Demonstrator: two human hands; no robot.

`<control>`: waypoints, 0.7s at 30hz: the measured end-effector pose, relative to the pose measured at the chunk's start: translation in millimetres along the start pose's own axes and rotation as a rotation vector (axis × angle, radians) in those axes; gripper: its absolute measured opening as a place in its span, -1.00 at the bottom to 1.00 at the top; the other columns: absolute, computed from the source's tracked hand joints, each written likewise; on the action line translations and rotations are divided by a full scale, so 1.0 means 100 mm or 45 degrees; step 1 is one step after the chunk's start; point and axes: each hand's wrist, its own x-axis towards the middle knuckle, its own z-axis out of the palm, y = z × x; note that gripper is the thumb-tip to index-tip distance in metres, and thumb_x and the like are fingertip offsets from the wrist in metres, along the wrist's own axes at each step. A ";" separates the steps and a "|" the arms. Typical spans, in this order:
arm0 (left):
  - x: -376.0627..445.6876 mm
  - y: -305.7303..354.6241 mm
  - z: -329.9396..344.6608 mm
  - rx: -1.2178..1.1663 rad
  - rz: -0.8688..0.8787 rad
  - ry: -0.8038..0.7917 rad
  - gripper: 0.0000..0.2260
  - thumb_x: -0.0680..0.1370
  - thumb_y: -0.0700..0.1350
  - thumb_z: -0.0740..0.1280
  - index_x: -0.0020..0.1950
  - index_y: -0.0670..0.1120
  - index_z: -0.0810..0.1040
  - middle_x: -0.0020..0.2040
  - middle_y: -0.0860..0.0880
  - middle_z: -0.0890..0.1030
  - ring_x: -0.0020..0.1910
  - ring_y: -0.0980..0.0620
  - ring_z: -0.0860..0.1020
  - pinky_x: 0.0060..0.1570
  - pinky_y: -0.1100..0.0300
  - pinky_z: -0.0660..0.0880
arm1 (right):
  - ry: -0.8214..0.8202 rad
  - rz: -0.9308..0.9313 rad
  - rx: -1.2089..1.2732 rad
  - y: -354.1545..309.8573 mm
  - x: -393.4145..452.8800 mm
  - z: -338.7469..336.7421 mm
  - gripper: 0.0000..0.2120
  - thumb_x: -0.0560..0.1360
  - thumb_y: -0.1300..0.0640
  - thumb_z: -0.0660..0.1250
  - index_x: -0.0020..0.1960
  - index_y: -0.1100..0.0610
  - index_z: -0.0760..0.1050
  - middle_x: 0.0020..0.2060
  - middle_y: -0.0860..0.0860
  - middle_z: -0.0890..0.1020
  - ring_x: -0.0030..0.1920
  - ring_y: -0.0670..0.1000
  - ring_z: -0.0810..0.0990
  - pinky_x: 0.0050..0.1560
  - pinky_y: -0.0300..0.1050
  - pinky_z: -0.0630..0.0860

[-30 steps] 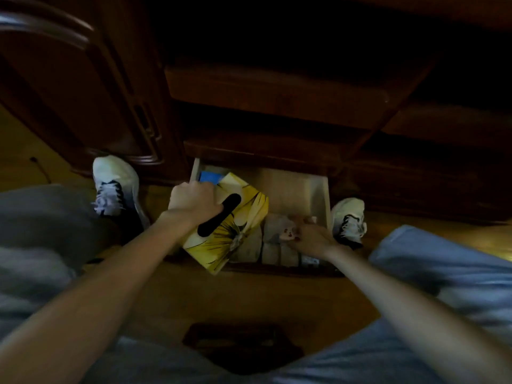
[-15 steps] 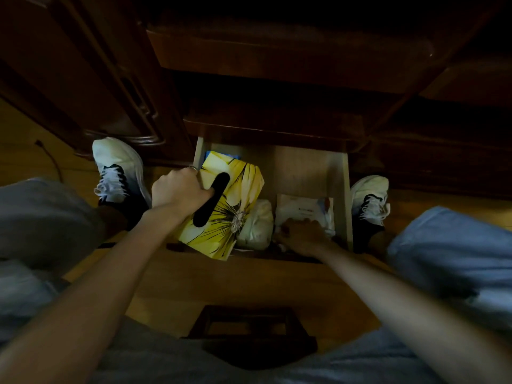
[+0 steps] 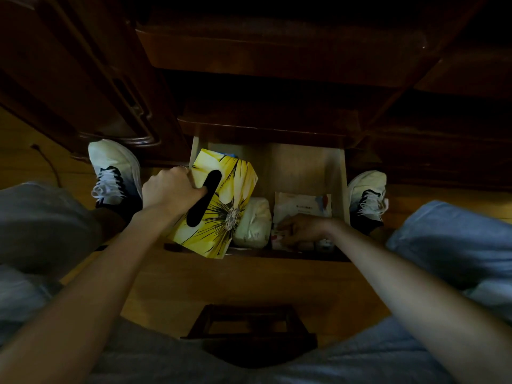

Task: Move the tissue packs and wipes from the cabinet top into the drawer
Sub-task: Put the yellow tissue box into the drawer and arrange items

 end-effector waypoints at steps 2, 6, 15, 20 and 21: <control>0.00 -0.01 -0.01 -0.022 0.008 0.000 -0.61 0.41 0.33 0.39 -0.18 0.00 0.53 -0.34 0.03 0.48 -0.26 -0.11 0.52 -0.23 0.12 0.40 | 0.032 -0.010 -0.094 -0.02 -0.02 0.03 -0.43 0.57 -0.01 0.42 0.54 -0.02 0.35 0.44 -0.02 0.46 0.33 0.05 0.49 0.04 -0.23 0.41; 0.00 0.02 -0.02 -0.012 0.007 -0.001 -0.60 0.41 0.30 0.41 -0.09 -0.03 0.57 -0.27 -0.01 0.54 -0.23 -0.11 0.53 -0.22 0.12 0.42 | 0.303 0.041 -0.422 -0.07 0.02 0.19 -0.62 0.63 0.02 0.28 0.42 0.07 0.43 0.30 0.07 0.55 0.20 0.13 0.56 0.01 -0.06 0.48; -0.05 0.05 -0.05 -0.005 -0.018 -0.051 -0.58 0.42 0.33 0.39 -0.07 -0.02 0.57 -0.23 -0.03 0.57 -0.21 -0.11 0.53 -0.23 0.12 0.41 | 0.758 -0.012 -0.023 -0.21 0.00 0.38 -0.49 0.63 -0.28 0.09 0.22 0.07 0.58 0.10 0.09 0.64 -0.11 0.00 0.56 -0.13 -0.13 0.41; -0.05 0.05 -0.07 -0.054 -0.028 -0.048 -0.64 0.40 0.30 0.43 -0.14 0.01 0.55 -0.30 0.02 0.50 -0.23 -0.10 0.51 -0.24 0.12 0.39 | 0.600 0.183 -0.157 -0.16 0.02 0.24 -0.46 0.67 -0.21 0.07 0.38 0.17 0.47 0.27 0.18 0.58 0.01 0.11 0.55 0.02 -0.07 0.41; -0.06 0.05 -0.08 -0.054 -0.025 -0.046 -0.62 0.40 0.30 0.43 -0.12 0.00 0.55 -0.28 0.00 0.52 -0.21 -0.12 0.54 -0.24 0.12 0.41 | 0.464 0.216 -0.165 -0.17 0.01 0.14 -0.48 0.65 -0.17 0.17 0.44 0.17 0.40 0.34 0.19 0.52 0.15 0.17 0.56 0.08 -0.04 0.45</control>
